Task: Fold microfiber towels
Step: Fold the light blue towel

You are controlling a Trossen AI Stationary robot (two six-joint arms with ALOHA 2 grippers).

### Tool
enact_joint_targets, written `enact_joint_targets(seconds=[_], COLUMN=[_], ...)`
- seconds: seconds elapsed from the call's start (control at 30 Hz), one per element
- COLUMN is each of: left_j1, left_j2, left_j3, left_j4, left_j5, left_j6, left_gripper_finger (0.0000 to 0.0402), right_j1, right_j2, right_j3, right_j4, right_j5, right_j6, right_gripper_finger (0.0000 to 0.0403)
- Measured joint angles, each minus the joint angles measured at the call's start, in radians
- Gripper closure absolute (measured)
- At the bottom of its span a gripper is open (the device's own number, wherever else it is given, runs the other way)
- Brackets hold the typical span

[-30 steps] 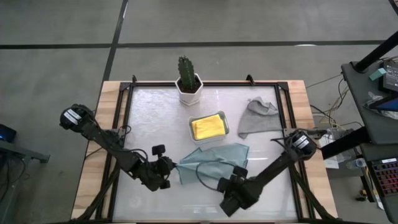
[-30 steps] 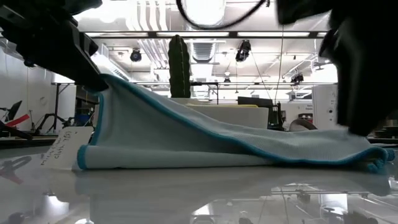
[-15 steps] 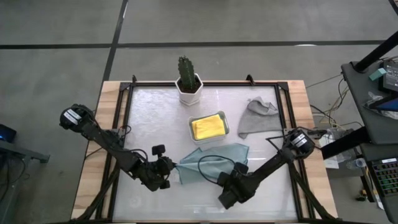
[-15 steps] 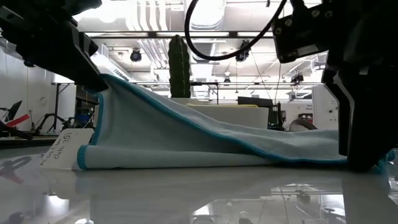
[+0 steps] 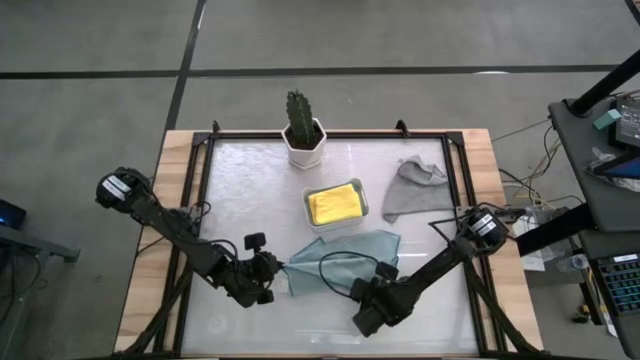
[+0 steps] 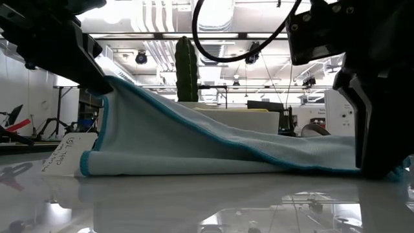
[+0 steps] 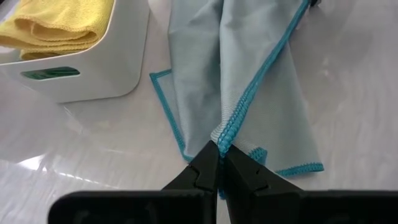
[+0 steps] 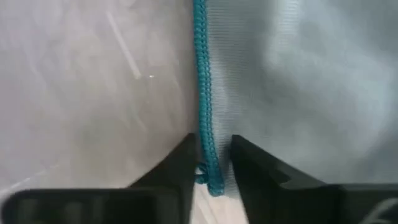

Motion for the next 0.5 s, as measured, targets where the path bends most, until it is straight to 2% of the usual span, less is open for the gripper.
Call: enact_joint_targets(seconds=[0.13, 0.5], left_j1=[0.0, 0.0], left_j2=[0.0, -0.005], left_j3=[0.0, 0.042], left_j4=[0.003, 0.003], left_j5=[0.0, 0.006], left_j6=[0.0, 0.053], left_gripper_finger=[0.0402, 0.0402], right_j1=[0.004, 0.047], right_j2=[0.0, -0.096], right_j3=[-0.001, 0.065], right_j4=[0.016, -0.156], right_j5=[-0.004, 0.0], right_j6=[-0.059, -0.117], right_gripper_finger=[0.0381, 0.0394])
